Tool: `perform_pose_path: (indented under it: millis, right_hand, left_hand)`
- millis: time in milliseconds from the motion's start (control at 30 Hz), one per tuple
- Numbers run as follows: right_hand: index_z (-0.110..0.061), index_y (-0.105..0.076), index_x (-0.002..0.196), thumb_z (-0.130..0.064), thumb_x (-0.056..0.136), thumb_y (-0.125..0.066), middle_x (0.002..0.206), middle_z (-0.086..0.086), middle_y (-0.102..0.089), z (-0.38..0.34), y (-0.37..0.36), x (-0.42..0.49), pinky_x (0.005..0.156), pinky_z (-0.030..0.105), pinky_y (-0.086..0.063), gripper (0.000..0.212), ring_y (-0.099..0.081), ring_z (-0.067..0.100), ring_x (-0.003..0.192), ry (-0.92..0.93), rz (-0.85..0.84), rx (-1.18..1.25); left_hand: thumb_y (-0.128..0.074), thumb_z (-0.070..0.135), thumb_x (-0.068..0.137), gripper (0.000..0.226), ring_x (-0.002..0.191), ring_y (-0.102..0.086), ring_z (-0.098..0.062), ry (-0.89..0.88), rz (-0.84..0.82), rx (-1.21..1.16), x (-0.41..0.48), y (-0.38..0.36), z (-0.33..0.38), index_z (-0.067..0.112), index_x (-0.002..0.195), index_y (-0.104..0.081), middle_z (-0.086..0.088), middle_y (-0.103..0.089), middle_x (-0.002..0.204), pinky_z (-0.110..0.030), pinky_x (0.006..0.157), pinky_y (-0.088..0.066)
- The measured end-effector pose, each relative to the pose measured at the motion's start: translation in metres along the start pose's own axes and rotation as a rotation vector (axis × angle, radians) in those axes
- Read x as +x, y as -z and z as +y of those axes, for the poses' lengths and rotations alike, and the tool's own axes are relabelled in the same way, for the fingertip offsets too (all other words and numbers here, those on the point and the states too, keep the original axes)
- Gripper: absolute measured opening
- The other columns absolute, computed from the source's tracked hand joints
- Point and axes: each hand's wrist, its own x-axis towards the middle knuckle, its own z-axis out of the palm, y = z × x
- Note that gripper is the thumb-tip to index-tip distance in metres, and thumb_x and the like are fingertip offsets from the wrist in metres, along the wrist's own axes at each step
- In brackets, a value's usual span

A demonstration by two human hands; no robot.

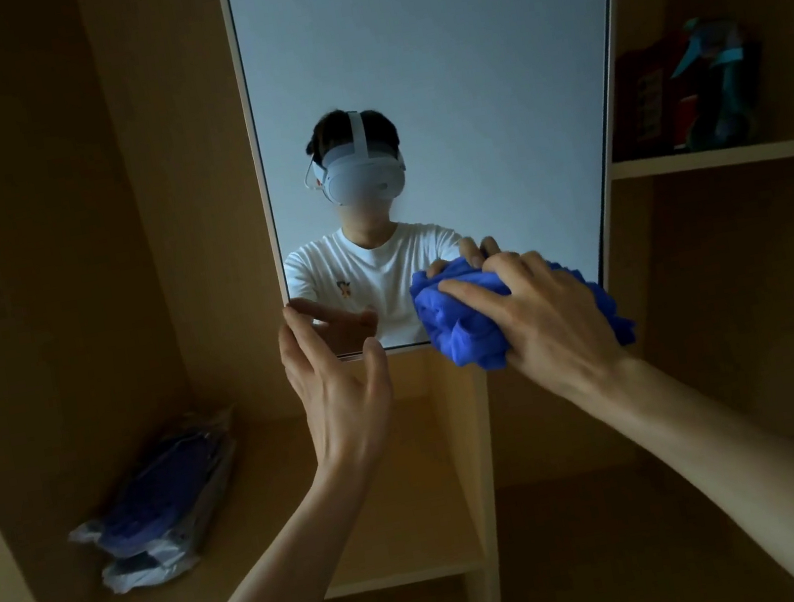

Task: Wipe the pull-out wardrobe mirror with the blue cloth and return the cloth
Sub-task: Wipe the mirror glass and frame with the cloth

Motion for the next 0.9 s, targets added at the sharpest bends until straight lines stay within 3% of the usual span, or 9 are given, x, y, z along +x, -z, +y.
perform_pose_path:
  millis: [233,333,633,900]
  right_hand:
    - [-0.024,-0.056,0.138,-0.019,0.081,-0.069,0.12,0.015,-0.058,0.032,0.018,0.013,0.066,0.048,-0.055,0.059,-0.057,0.036,0.097,0.007,0.11,-0.024]
    - [-0.026,-0.054,0.139,-0.024,0.078,-0.079,0.123,0.013,-0.058,0.034,0.01,0.004,0.066,0.046,-0.056,0.065,-0.057,0.034,0.099,0.01,0.101,-0.034]
    - [-0.031,-0.053,0.141,-0.025,0.082,-0.077,0.122,0.008,-0.056,0.036,-0.014,-0.037,0.073,0.045,-0.056,0.063,-0.055,0.029,0.1,0.049,-0.031,0.065]
    - [-0.026,-0.057,0.138,-0.026,0.085,-0.074,0.117,0.01,-0.06,0.064,0.005,-0.011,0.064,0.041,-0.057,0.055,-0.058,0.032,0.097,0.003,0.124,0.014]
  left_hand:
    - [-0.058,0.03,0.098,0.091,0.149,-0.02,-0.034,0.003,0.032,0.015,0.001,-0.005,0.004,0.027,0.161,0.008,-0.015,-0.012,0.164,-0.058,0.116,-0.032]
    - [-0.06,0.029,0.097,0.093,0.149,-0.017,-0.034,0.004,0.06,0.021,-0.001,-0.01,0.005,0.025,0.161,0.008,-0.018,-0.014,0.163,-0.057,0.118,-0.028]
    - [-0.061,0.028,0.096,0.094,0.145,-0.024,-0.033,-0.002,0.082,0.039,-0.002,-0.009,0.001,0.027,0.161,0.007,-0.018,-0.021,0.159,-0.049,0.113,-0.032]
    - [-0.062,0.027,0.096,0.094,0.144,-0.026,-0.032,-0.013,0.082,0.041,-0.001,-0.005,0.003,0.027,0.161,0.006,-0.015,-0.021,0.159,-0.054,0.113,-0.035]
